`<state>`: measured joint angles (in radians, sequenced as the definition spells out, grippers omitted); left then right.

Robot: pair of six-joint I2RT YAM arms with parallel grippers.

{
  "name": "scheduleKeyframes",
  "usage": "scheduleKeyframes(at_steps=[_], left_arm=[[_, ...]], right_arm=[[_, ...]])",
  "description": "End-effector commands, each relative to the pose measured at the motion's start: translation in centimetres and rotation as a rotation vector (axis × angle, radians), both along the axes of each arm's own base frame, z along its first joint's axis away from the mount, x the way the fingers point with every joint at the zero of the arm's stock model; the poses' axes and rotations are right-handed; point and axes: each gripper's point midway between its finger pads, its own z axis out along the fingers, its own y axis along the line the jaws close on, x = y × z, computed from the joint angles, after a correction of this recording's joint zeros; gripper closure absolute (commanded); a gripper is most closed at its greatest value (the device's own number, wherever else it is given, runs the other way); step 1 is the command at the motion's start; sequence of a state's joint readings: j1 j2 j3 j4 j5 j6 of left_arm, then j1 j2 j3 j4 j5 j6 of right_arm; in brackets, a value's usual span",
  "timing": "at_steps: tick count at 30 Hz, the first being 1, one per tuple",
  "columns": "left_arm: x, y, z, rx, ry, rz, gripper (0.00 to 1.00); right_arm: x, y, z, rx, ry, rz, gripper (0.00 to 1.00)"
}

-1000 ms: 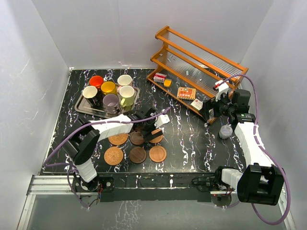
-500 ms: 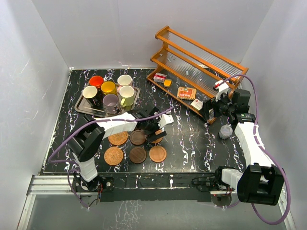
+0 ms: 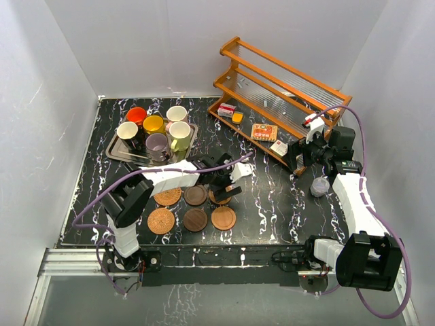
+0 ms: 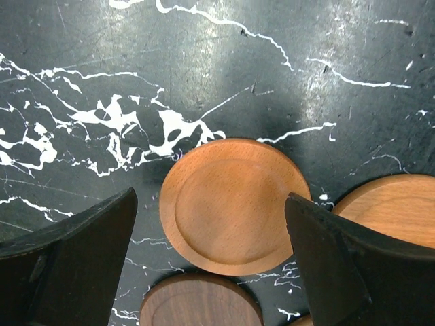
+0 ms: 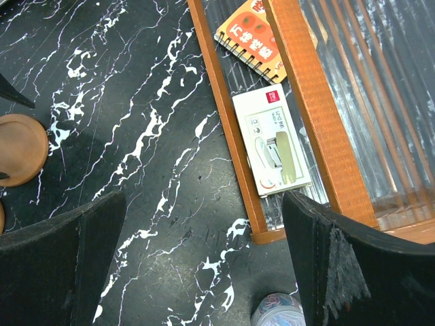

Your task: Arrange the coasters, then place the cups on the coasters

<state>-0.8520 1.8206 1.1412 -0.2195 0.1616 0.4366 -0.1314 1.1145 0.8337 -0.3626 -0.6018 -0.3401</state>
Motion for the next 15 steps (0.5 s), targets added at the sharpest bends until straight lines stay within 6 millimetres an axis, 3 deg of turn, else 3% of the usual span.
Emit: scheduleKeyframes(at_steps=[1,15], left_arm=[[-1.2,-0.8,-1.1,0.012,0.054,-0.023,0.11],[0.2,-0.6,-1.5,0.037,0.007,0.035,0.12]], right_arm=[[0.7,-0.1,1.2,-0.010,-0.061,0.008,0.02],[0.7,-0.1,1.1,-0.008,-0.059,0.010,0.02]])
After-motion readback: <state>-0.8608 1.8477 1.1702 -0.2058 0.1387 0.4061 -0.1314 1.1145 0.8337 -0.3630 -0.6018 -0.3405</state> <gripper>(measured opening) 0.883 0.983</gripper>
